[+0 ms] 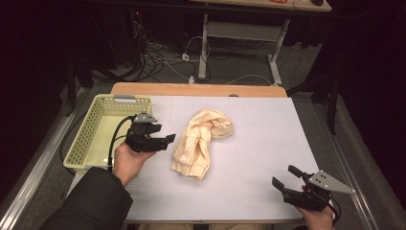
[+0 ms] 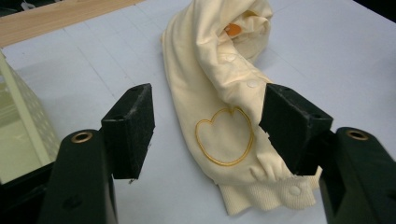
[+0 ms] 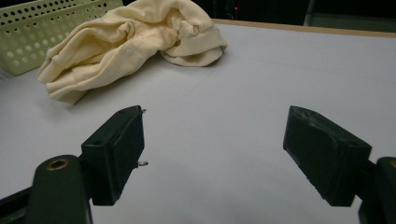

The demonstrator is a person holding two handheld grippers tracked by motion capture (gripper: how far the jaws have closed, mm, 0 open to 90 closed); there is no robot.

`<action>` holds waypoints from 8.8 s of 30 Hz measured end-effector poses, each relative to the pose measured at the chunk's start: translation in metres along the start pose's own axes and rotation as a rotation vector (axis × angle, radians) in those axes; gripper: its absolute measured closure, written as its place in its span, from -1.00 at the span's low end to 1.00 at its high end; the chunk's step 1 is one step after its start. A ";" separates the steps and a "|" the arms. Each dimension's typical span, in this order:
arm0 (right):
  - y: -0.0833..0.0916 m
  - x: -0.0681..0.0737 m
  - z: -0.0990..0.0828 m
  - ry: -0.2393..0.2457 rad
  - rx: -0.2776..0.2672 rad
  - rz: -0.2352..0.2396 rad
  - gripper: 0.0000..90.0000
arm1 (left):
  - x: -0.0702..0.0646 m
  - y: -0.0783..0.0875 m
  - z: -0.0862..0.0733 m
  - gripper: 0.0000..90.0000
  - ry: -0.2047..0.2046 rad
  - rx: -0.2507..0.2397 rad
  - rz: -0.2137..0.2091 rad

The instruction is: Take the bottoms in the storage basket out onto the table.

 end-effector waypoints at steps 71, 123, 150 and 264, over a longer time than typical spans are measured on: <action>0.000 -0.001 0.000 -0.006 0.000 -0.006 -0.54 | 0.024 0.061 -0.032 -0.26 0.025 -0.091 0.040; 0.001 -0.003 0.000 -0.021 -0.008 -0.016 -0.54 | 0.037 0.100 -0.086 -0.26 0.096 -0.181 0.092; 0.003 -0.004 0.002 -0.028 -0.018 -0.022 -0.53 | 0.034 0.090 -0.116 -0.26 0.112 -0.189 0.083; -0.001 0.007 0.009 -0.008 -0.055 0.010 -0.44 | -0.053 0.004 -0.047 -0.26 -0.041 -0.119 -0.116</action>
Point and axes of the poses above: each handheld gripper's, and its own axes: y roughly backward along the jaws, z roughly out of its top, x roughly to its left, the point moved 9 cm from there along -y, roughly forward along the jaws, and after that the axes turned 1 degree about -x, right-handed, at the moved point
